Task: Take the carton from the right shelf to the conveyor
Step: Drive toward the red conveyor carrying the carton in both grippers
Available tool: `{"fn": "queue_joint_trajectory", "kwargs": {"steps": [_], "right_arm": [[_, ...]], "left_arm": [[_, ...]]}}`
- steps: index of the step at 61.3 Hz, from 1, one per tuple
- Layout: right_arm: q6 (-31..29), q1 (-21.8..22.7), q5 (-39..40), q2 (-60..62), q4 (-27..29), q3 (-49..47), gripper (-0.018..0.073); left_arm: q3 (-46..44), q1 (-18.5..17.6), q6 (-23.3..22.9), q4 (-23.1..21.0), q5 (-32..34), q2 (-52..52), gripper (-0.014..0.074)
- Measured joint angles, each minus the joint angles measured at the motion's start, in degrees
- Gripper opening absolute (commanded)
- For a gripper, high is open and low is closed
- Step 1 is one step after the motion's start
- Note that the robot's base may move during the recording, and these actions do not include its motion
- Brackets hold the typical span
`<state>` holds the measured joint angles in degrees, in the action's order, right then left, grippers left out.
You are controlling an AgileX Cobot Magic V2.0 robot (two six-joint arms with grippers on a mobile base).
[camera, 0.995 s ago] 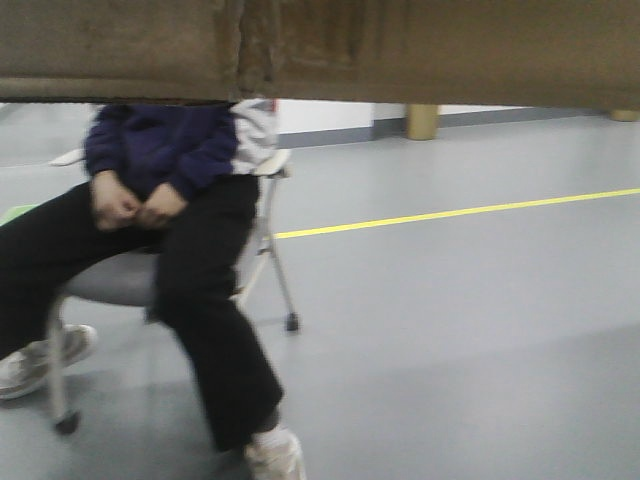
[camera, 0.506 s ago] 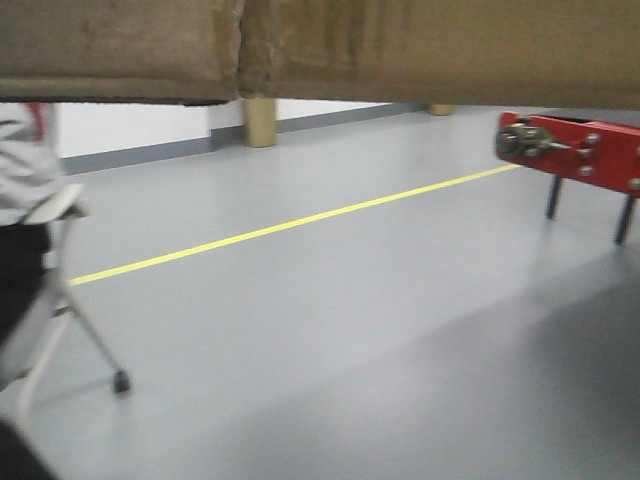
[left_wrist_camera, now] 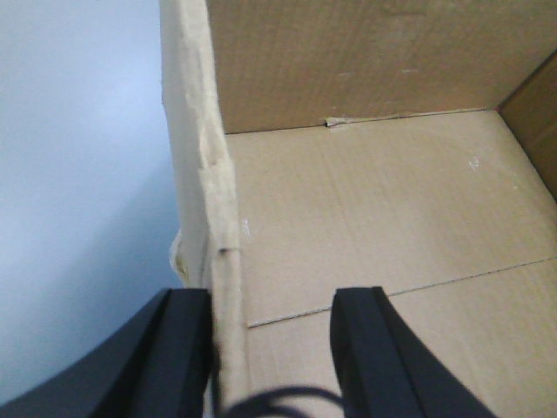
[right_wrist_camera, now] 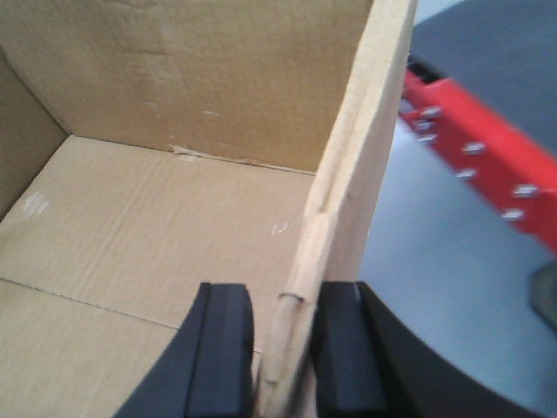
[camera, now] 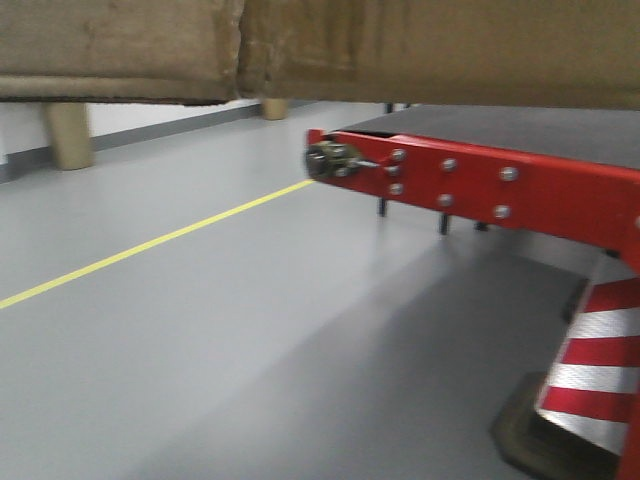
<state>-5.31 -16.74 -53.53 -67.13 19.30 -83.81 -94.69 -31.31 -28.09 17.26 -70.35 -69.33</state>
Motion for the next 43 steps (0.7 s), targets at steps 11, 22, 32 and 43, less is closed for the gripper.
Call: {"fn": "queue_joint_trajectory", "kwargs": {"steps": [11,22,32,43], "right_arm": [[0.00,0.00,0.00,0.00,0.00,0.00,-0.0069],[0.00,0.00,0.00,0.00,0.00,0.00,-0.0069],[0.00,0.00,0.04,0.00,0.03,0.00,-0.0069],[0.00,-0.10,0.43,0.00,0.23,0.00,-0.0069]], "left_arm": [[0.00,0.00,0.00,0.10,0.00,0.00,-0.0008],[0.00,0.00,0.00,0.68,0.00,0.00,-0.0008],[0.00,-0.13,0.00,2.02,0.13,0.00,-0.0008],[0.00,-0.31,0.00,4.20,0.46,-0.10,-0.0008]]}}
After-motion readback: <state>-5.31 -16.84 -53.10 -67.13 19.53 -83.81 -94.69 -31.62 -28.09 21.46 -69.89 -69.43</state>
